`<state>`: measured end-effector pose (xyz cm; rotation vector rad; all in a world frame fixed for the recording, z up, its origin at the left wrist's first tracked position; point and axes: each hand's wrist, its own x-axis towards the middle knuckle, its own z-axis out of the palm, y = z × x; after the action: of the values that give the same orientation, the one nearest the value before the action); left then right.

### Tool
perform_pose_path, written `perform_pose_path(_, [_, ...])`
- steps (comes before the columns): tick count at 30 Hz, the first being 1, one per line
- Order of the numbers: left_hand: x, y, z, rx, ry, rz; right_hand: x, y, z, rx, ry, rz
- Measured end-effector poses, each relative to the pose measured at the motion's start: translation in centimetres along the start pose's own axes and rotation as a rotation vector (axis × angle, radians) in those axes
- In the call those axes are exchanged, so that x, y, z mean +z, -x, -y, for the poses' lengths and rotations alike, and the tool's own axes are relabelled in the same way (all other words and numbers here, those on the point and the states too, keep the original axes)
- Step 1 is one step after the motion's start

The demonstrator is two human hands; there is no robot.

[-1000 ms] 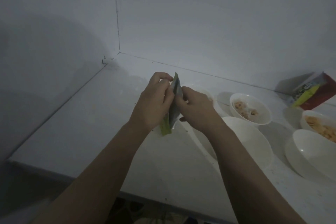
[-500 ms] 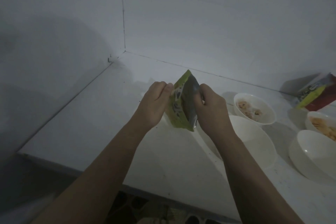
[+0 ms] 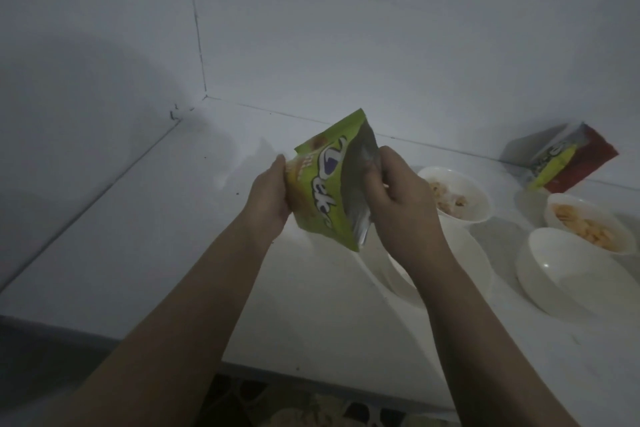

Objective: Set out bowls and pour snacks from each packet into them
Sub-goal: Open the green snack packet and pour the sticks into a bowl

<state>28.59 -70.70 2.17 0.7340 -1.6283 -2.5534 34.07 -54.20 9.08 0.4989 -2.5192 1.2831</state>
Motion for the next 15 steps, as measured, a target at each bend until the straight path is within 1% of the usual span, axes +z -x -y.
perform_pose_path(3, [1.0, -0.5, -0.2, 0.054, 0.017, -0.023, -0.8, 0.1, -0.1, 0.023, 0.018, 0.072])
perform_pose_path(5, [1.5, -0.7, -0.4, 0.082, 0.028, -0.039, -1.4, 0.2, -0.2, 0.001, 0.101, 0.156])
perform_pose_path(7, [1.8, -1.2, -0.8, 0.099, 0.030, -0.061, -2.0, 0.1, -0.7, 0.009, 0.169, 0.191])
perform_pose_path(11, [2.8, -1.8, -1.5, 0.133, 0.082, -0.050, -3.6, -0.4, -2.2, 0.078, 0.172, 0.141])
perform_pose_path(13, [3.5, -1.8, -1.4, 0.150, 0.047, -0.018, -4.1, -0.5, -2.6, 0.087, 0.203, 0.119])
perform_pose_path(15, [4.5, -1.7, -1.4, 0.182, -0.001, -0.013, -4.4, -0.5, -2.7, 0.061, 0.197, 0.037])
